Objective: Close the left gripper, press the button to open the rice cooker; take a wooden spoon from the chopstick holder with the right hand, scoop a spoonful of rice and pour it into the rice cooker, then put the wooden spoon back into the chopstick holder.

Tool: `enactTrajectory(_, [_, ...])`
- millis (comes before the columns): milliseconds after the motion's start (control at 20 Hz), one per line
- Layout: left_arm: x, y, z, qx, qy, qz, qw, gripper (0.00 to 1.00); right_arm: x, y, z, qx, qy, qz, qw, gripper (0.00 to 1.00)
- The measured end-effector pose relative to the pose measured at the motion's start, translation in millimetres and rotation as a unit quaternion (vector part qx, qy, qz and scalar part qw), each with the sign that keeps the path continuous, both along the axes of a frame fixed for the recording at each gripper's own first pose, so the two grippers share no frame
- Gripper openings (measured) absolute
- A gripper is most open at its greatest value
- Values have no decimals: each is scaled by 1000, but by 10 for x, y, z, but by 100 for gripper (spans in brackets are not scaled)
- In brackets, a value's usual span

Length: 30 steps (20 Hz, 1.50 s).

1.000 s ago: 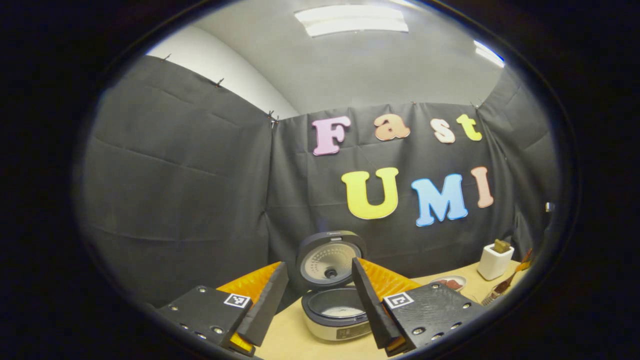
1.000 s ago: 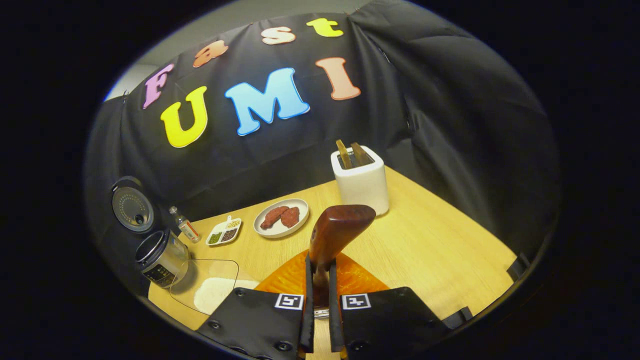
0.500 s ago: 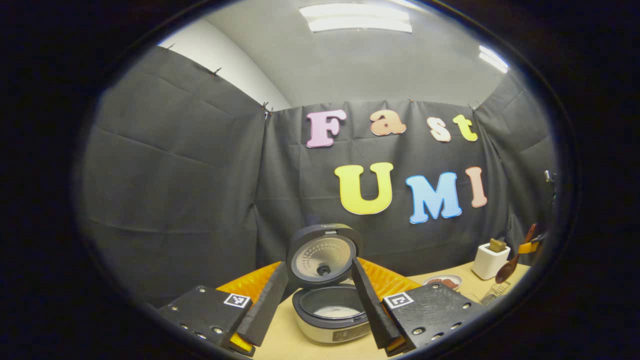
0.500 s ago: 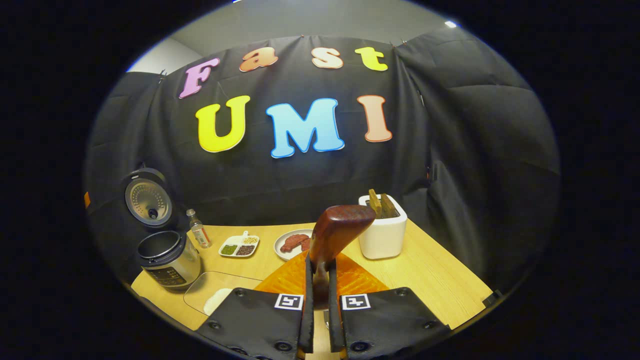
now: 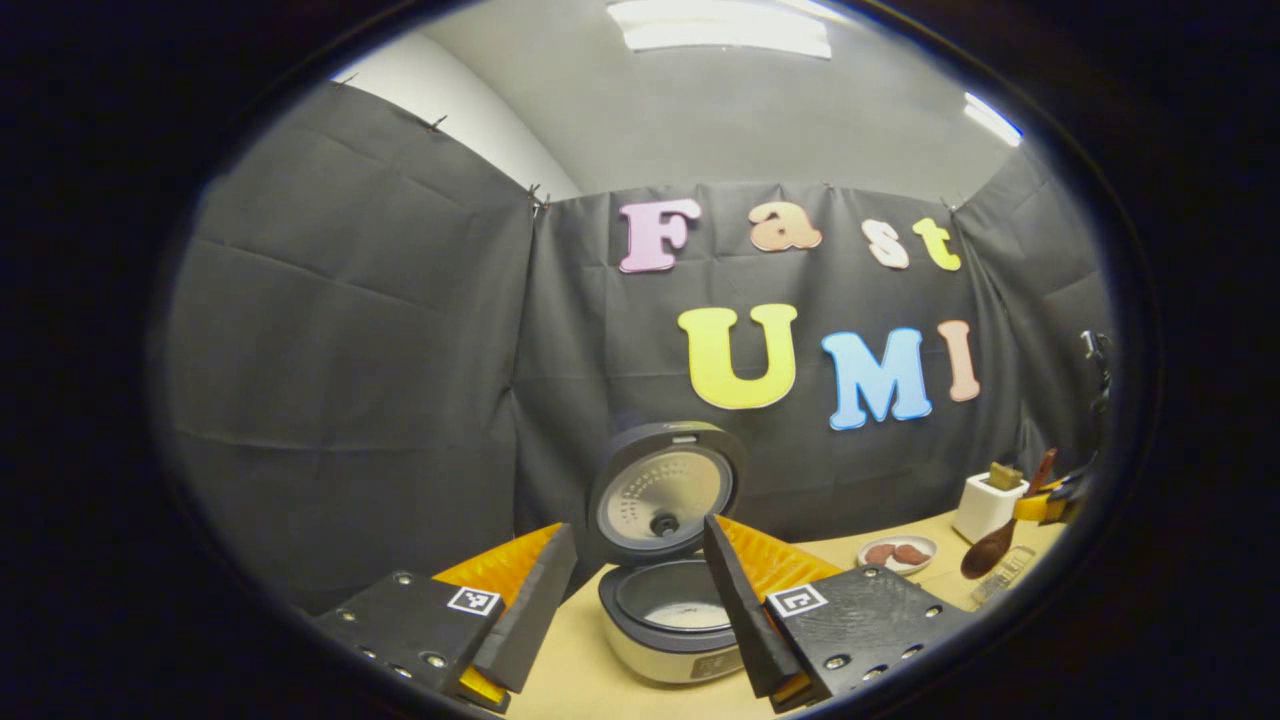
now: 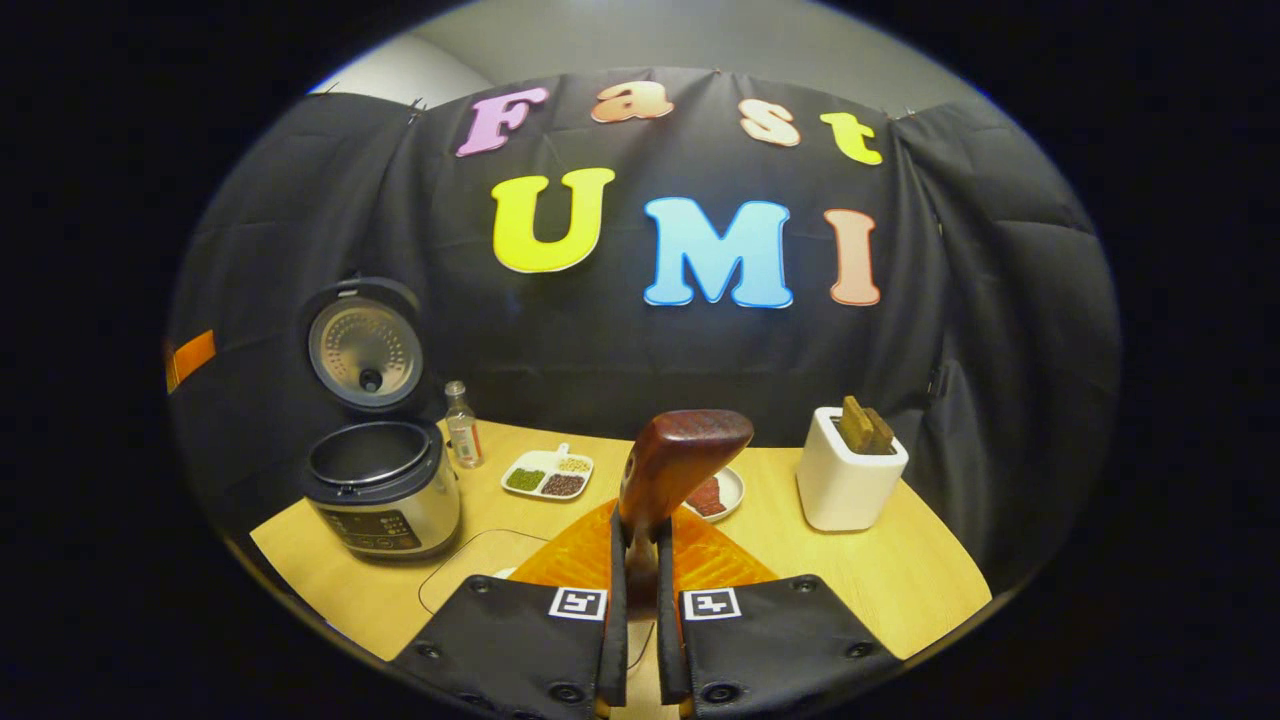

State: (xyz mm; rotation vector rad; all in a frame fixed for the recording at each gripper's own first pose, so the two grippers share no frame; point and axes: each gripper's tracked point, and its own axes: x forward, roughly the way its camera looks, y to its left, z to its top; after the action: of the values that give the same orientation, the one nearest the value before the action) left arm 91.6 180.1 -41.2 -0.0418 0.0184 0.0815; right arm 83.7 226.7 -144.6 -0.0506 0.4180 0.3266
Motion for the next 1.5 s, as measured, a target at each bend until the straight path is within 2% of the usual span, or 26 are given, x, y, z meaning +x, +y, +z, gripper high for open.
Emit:
enactTrajectory(250, [62, 109, -173, -3, 12, -3, 1000, 81, -93, 270, -394, -56, 17, 31, 998, 14])
enactTrajectory(300, [79, 132, -206, -3, 15, -3, 1000, 77, -96, 289, -479, -69, 19, 35, 997, 14])
enactTrajectory(350, [93, 160, -224, -4, 17, -2, 1000, 81, -99, 300, -544, -82, 22, 37, 996, 14])
enactTrajectory(400, [104, 187, -240, -4, 19, -2, 1000, 77, -107, 312, -616, -94, 25, 39, 994, 14])
enactTrajectory(450, [109, 204, -275, -5, 22, -1, 1000, 81, -112, 323, -665, -105, 27, 42, 993, 14])
enactTrajectory(650, [110, 239, -304, -5, 26, 1, 1000, 77, -142, 333, -892, -151, 31, 55, 986, 14])
enactTrajectory(700, [114, 236, -308, -4, 26, 1, 1000, 81, -160, 350, -907, -155, 29, 60, 986, 14])
enactTrajectory(800, [110, 235, -295, -4, 27, 1, 1000, 81, -175, 408, -946, -157, 29, 68, 985, 14])
enactTrajectory(900, [109, 208, -293, -4, 27, 0, 1000, 77, -241, 496, -1004, -145, 41, 75, 986, 14])
enactTrajectory(1050, [89, 181, -273, -4, 25, -1, 1000, 77, -336, 602, -1058, -113, 65, 80, 988, 14])
enactTrajectory(1100, [81, 179, -258, -4, 25, -1, 1000, 81, -368, 625, -1063, -97, 75, 79, 989, 14])
enactTrajectory(1350, [35, 170, -218, -2, 24, 1, 1000, 81, -433, 658, -1062, 12, 136, 48, 989, 14])
enactTrajectory(1400, [27, 171, -216, -2, 24, 1, 1000, 77, -423, 634, -1054, 38, 151, 37, 987, 14])
enactTrajectory(1500, [14, 174, -194, -1, 23, 2, 1000, 81, -405, 608, -1064, 103, 184, 12, 977, 14])
